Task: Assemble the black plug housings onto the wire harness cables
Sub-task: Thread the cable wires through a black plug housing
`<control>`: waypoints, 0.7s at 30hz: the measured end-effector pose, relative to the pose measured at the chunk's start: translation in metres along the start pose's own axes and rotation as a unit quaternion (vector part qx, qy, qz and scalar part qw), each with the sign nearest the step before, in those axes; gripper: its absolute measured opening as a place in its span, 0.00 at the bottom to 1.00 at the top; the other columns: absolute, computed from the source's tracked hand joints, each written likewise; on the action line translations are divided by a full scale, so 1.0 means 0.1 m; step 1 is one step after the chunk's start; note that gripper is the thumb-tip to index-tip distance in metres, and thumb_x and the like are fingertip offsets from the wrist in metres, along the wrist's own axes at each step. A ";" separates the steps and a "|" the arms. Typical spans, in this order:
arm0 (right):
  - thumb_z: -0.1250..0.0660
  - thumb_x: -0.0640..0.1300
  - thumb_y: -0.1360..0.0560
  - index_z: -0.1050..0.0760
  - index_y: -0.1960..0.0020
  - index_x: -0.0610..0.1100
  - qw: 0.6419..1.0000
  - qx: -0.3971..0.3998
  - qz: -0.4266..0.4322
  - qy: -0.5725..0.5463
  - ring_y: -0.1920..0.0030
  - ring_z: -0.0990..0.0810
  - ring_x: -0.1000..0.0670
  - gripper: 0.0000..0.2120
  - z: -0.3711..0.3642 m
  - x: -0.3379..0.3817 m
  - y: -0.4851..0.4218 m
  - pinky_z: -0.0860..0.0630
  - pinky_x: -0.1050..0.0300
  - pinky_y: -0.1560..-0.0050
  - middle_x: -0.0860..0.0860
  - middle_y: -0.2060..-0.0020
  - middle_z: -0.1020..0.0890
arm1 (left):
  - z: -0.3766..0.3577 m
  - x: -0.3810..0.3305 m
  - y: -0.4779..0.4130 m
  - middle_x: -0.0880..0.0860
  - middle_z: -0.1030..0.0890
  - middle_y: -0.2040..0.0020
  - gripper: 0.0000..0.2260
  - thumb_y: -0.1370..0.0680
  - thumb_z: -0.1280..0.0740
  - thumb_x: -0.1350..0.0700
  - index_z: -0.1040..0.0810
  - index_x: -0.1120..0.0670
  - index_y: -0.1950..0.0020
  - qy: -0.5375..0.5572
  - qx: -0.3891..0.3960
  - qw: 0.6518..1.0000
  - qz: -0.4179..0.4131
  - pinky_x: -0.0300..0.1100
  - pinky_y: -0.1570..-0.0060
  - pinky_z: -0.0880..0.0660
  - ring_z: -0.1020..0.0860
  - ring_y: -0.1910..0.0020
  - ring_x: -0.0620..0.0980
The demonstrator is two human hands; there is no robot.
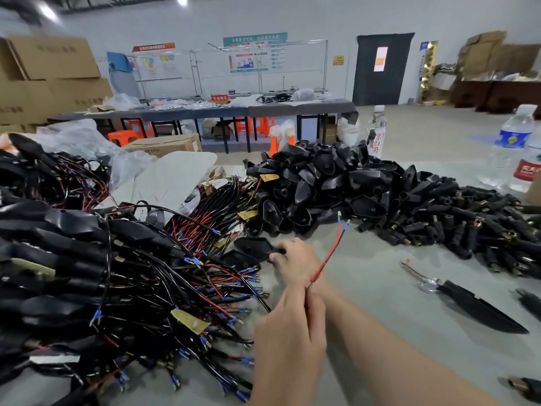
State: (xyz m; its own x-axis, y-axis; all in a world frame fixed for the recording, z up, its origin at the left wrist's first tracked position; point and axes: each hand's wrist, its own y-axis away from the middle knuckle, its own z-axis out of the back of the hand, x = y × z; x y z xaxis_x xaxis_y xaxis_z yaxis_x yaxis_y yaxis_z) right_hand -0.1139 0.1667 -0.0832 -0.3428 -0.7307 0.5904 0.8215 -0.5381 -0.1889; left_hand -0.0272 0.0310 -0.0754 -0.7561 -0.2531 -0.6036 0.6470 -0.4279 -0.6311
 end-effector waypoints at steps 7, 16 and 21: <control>0.34 0.42 0.20 0.21 0.48 0.57 0.949 -0.113 -0.047 -0.289 0.60 0.19 0.60 0.10 0.66 -0.46 0.77 0.22 0.60 0.54 0.60 0.59 0.16 | 0.08 -0.05 0.00 0.40 0.18 0.64 0.11 0.20 0.47 0.38 0.33 0.37 0.41 -0.034 0.002 0.999 0.018 0.46 0.67 0.23 0.19 0.66 0.43; 0.37 0.31 0.21 0.17 0.48 0.50 0.854 -0.170 -0.102 -0.481 0.58 0.15 0.54 0.16 1.17 -0.98 1.63 0.20 0.64 0.56 0.52 0.56 0.15 | -0.01 -0.12 0.10 0.35 0.28 0.65 0.07 0.22 0.37 0.49 0.20 0.46 0.50 -0.046 0.047 0.994 -0.090 0.41 0.74 0.27 0.26 0.71 0.41; 0.36 0.32 0.21 0.17 0.46 0.51 0.861 -0.156 -0.097 -0.473 0.56 0.15 0.54 0.16 1.16 -1.04 1.68 0.19 0.60 0.49 0.48 0.53 0.17 | 0.00 -0.15 0.11 0.31 0.37 0.70 0.06 0.23 0.35 0.50 0.19 0.46 0.52 -0.064 0.082 0.990 -0.092 0.35 0.76 0.33 0.32 0.74 0.41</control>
State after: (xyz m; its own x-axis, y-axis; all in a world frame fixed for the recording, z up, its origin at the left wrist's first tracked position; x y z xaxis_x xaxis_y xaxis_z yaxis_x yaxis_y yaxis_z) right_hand 0.1122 0.2009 -0.0850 0.1869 -0.0234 0.9821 0.5777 -0.8060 -0.1291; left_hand -0.0085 0.0302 -0.0729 -0.8729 -0.2611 -0.4122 0.4803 -0.6090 -0.6313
